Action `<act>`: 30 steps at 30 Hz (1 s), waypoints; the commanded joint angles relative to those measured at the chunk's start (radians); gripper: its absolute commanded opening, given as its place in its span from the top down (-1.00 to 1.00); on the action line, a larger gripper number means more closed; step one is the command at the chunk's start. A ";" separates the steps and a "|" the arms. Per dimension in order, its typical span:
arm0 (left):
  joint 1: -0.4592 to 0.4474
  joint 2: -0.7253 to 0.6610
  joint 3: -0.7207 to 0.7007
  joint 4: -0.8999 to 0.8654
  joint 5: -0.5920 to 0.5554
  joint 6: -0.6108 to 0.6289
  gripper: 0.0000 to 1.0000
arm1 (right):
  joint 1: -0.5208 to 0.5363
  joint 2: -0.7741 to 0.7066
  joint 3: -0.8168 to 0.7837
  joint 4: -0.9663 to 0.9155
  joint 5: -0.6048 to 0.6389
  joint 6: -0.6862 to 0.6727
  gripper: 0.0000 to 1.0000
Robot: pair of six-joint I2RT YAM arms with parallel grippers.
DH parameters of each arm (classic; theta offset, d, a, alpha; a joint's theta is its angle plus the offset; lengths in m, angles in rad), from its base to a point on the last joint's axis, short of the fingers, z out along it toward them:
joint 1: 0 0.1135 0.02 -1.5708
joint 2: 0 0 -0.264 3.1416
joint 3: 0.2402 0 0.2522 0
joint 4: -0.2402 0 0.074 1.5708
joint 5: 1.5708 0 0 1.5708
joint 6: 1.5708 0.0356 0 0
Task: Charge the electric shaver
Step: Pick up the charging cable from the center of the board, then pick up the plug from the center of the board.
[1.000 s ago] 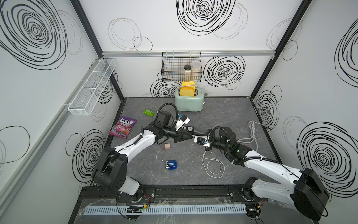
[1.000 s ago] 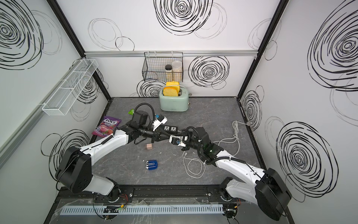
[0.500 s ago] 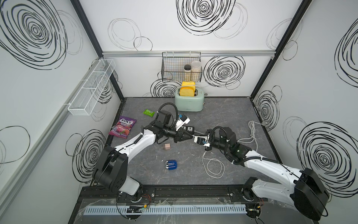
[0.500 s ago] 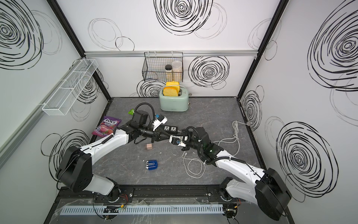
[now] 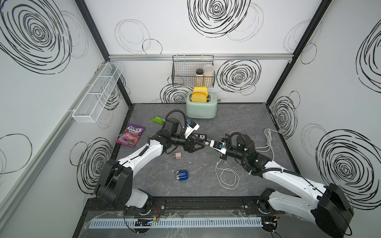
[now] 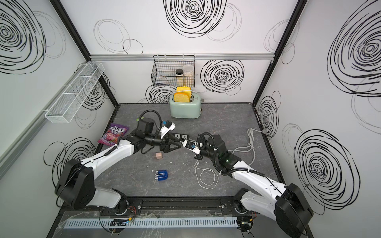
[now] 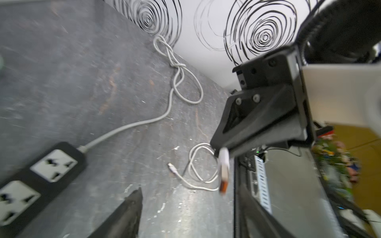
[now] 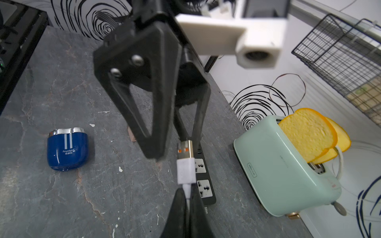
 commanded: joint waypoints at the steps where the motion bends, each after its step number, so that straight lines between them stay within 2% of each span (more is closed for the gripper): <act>1: 0.092 -0.140 -0.062 0.174 -0.123 -0.012 -0.74 | -0.073 -0.026 0.043 -0.072 -0.108 0.170 1.00; 4: 0.162 -0.213 -0.089 0.152 -0.184 0.077 -0.78 | -0.147 -0.033 0.059 -0.124 -0.198 0.240 1.00; 5: 0.175 -0.229 -0.094 0.134 -0.212 0.109 -0.97 | -0.170 -0.033 0.068 -0.148 -0.224 0.258 1.00; 7: 0.180 -0.251 -0.106 0.089 -0.269 0.218 -0.94 | -0.202 -0.028 0.084 -0.185 -0.256 0.280 1.00; 11: 0.171 -0.254 -0.132 -0.054 -0.296 0.546 -0.94 | -0.255 -0.001 0.122 -0.257 -0.330 0.325 1.00; 15: 0.162 -0.222 -0.163 -0.124 -0.415 0.718 -0.94 | -0.292 0.036 0.159 -0.298 -0.403 0.397 1.00; 22: 0.146 -0.184 -0.234 -0.110 -0.522 0.865 -0.94 | -0.302 0.074 0.161 -0.267 -0.471 0.470 1.00; 30: 0.138 -0.117 -0.248 -0.067 -0.567 0.926 -0.94 | -0.302 0.091 0.154 -0.262 -0.468 0.464 1.00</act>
